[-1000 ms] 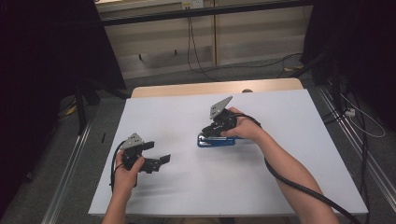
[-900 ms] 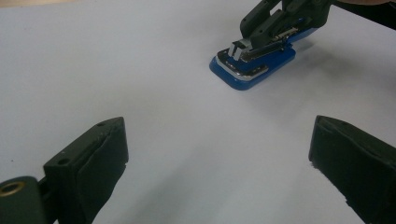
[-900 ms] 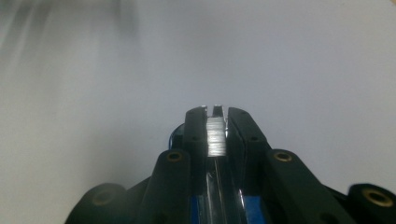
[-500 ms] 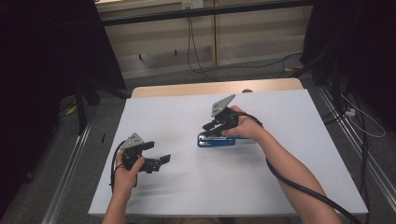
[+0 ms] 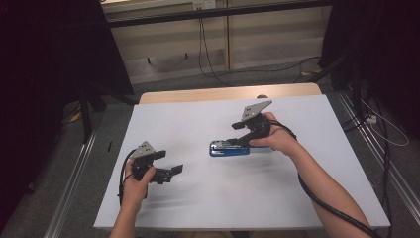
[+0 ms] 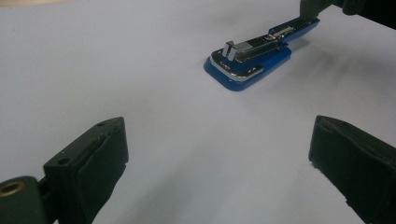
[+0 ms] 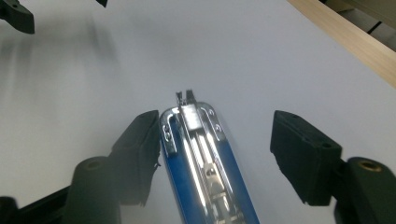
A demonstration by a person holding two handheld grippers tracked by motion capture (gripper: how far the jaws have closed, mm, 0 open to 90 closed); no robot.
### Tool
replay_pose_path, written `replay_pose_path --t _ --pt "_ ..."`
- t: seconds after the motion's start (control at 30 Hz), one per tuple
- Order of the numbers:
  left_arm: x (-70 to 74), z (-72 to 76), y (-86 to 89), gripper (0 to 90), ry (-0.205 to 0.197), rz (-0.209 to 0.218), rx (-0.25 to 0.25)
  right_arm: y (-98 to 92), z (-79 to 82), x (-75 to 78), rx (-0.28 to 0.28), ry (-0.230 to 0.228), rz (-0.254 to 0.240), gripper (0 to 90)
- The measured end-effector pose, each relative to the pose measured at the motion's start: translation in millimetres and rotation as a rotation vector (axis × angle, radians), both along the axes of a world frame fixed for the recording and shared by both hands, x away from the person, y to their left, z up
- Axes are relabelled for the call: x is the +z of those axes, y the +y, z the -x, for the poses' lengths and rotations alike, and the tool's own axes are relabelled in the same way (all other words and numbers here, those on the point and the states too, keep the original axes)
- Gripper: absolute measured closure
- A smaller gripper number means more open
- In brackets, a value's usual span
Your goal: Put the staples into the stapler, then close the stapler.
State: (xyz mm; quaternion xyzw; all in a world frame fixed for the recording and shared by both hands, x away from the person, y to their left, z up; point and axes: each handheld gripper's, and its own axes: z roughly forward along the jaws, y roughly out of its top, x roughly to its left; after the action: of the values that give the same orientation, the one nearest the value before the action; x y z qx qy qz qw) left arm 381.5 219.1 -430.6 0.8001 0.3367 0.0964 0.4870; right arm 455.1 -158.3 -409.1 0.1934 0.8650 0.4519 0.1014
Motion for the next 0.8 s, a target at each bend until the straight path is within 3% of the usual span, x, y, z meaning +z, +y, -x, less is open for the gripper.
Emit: replay_pose_path --t 0.33,0.5,0.67,0.8 --pt "1.3 -1.1 -5.0 4.8 -0.008 0.007 -0.012 -28.8 24.3 -7.1 -0.116 -0.018 0.024 18.3" --pt "0.7 -2.0 -9.3 4.8 -0.007 -0.001 -0.018 -45.0 35.1 -6.1 -0.182 -0.021 0.028 16.4" --pt "0.7 -5.7 -15.8 4.8 -0.003 0.021 -0.022 -61.0 45.3 -6.6 -0.274 -0.020 0.030 15.9" --pt "1.6 -8.1 -21.6 4.8 -0.008 0.016 -0.023 -72.6 53.8 -7.3 -0.347 -0.047 -0.005 15.9"
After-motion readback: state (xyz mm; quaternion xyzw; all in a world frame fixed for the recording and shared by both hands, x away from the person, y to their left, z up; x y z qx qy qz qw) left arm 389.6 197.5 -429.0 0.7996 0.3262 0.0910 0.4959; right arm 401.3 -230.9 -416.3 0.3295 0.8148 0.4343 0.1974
